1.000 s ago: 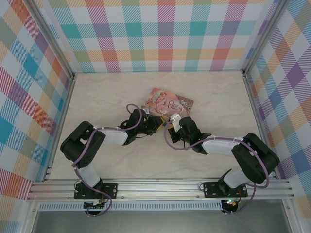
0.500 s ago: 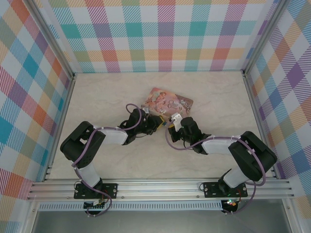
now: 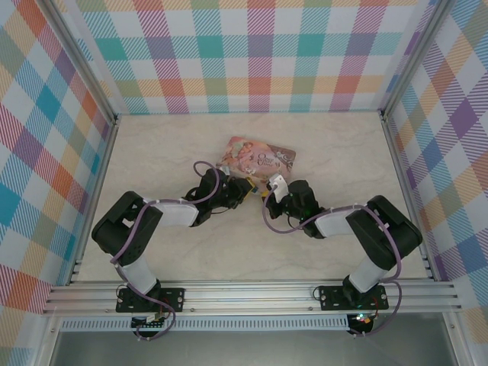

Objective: Unlock a padlock with a key

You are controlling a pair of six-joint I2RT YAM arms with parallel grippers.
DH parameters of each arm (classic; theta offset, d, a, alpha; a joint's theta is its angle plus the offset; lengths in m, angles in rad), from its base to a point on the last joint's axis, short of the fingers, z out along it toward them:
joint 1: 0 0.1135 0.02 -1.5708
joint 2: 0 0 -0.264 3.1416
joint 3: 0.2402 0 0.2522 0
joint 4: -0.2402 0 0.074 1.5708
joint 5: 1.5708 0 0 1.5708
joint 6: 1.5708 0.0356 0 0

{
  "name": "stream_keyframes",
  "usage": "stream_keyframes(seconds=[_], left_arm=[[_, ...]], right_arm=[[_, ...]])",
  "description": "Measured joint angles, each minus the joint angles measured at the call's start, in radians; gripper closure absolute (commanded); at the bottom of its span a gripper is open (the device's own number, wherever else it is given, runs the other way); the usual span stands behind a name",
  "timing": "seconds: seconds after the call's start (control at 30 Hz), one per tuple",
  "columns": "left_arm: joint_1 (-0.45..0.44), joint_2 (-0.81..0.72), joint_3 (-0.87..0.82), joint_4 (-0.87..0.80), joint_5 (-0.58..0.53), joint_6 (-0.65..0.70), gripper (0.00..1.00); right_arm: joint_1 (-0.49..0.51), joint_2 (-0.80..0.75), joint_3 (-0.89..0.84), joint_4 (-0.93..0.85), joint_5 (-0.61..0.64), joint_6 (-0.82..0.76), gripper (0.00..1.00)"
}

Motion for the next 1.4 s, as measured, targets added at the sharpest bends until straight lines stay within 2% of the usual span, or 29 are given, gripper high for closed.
stream_keyframes(seconds=[0.5, 1.4], left_arm=[[0.0, -0.004, 0.0, -0.016, 0.0, 0.004, 0.87], [0.0, -0.004, 0.0, -0.016, 0.035, 0.016, 0.87]], right_arm=[[-0.026, 0.001, 0.0, -0.004, -0.078, -0.008, 0.97], [-0.065, -0.072, 0.032, -0.161, -0.179, 0.054, 0.97]])
